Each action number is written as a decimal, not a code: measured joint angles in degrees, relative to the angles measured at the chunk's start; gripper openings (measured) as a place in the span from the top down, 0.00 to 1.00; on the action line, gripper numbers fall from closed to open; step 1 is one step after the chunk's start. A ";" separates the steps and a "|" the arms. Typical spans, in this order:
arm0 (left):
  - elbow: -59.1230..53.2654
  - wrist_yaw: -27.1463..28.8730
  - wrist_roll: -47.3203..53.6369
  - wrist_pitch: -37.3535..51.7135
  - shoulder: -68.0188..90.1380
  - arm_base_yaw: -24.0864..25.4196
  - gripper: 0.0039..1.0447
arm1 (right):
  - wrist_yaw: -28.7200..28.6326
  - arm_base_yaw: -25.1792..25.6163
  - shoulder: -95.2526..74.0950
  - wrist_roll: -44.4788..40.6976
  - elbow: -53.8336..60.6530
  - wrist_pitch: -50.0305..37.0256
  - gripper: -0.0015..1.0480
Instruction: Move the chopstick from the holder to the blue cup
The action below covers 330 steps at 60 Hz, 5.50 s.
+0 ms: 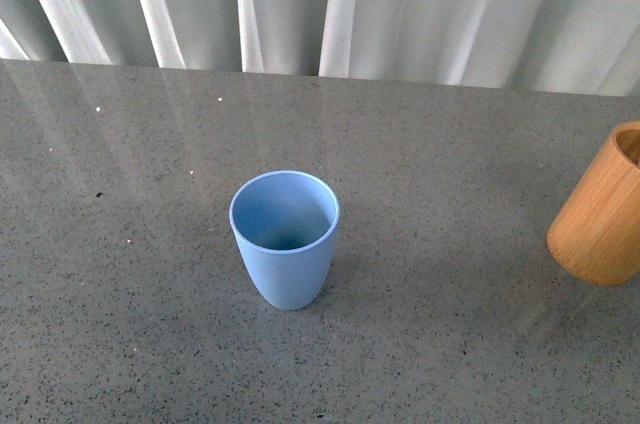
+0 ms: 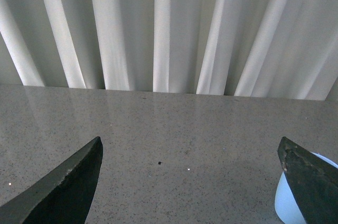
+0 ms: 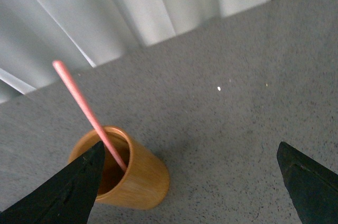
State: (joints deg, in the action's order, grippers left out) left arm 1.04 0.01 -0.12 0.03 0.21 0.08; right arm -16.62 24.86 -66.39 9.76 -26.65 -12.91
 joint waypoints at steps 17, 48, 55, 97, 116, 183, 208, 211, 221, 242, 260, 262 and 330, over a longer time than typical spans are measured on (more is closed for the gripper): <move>0.00 0.00 0.00 0.00 0.00 0.00 0.06 | -0.09 -6.40 -10.21 -2.91 -3.72 -0.42 0.10; 0.00 0.00 0.00 0.00 0.00 0.00 0.06 | -5.92 -11.61 -15.19 -10.32 -13.38 4.26 0.10; 0.00 0.02 0.00 0.00 0.00 0.00 0.06 | -6.12 -11.28 -16.98 -11.37 -13.84 4.50 0.10; 0.00 0.00 0.00 0.00 0.00 0.00 0.06 | -5.16 -12.63 -30.12 -15.17 -22.12 2.86 0.10; 0.00 0.02 0.00 0.00 0.00 0.00 0.06 | -3.78 -13.25 -34.16 -16.76 -25.57 2.05 0.10; 0.00 0.02 0.00 0.00 0.00 0.00 0.06 | -2.78 -15.98 -37.11 -17.53 -28.30 -3.32 0.99; 0.00 0.02 0.00 0.00 0.00 0.00 0.06 | -2.49 -19.67 -34.10 -15.56 -25.31 -8.04 0.99; 0.00 0.00 0.00 0.00 0.00 0.00 0.06 | -2.40 -20.37 -33.38 -15.26 -25.14 -8.26 0.99; 0.00 0.00 0.00 0.00 0.00 0.00 0.06 | -1.18 -21.14 -31.32 -15.10 -25.03 -7.91 0.99; 0.00 0.00 0.00 0.00 0.00 0.00 0.06 | -0.39 -20.94 -23.87 -15.08 -24.41 -4.07 0.99; 0.00 0.00 0.00 0.00 0.00 0.00 0.06 | -0.33 -20.90 -14.32 -15.85 -24.33 1.68 0.99; 0.00 0.00 0.00 0.00 0.00 0.00 0.06 | -0.39 -20.92 -13.11 -15.98 -24.83 2.56 0.99; 0.00 0.00 0.00 0.00 0.00 0.00 0.06 | 3.56 -51.34 -27.34 -6.40 -41.03 -4.72 0.99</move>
State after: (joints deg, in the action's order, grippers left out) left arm 1.04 0.01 -0.12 0.03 0.21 0.08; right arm -13.06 -26.48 -93.73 3.36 -67.68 -17.63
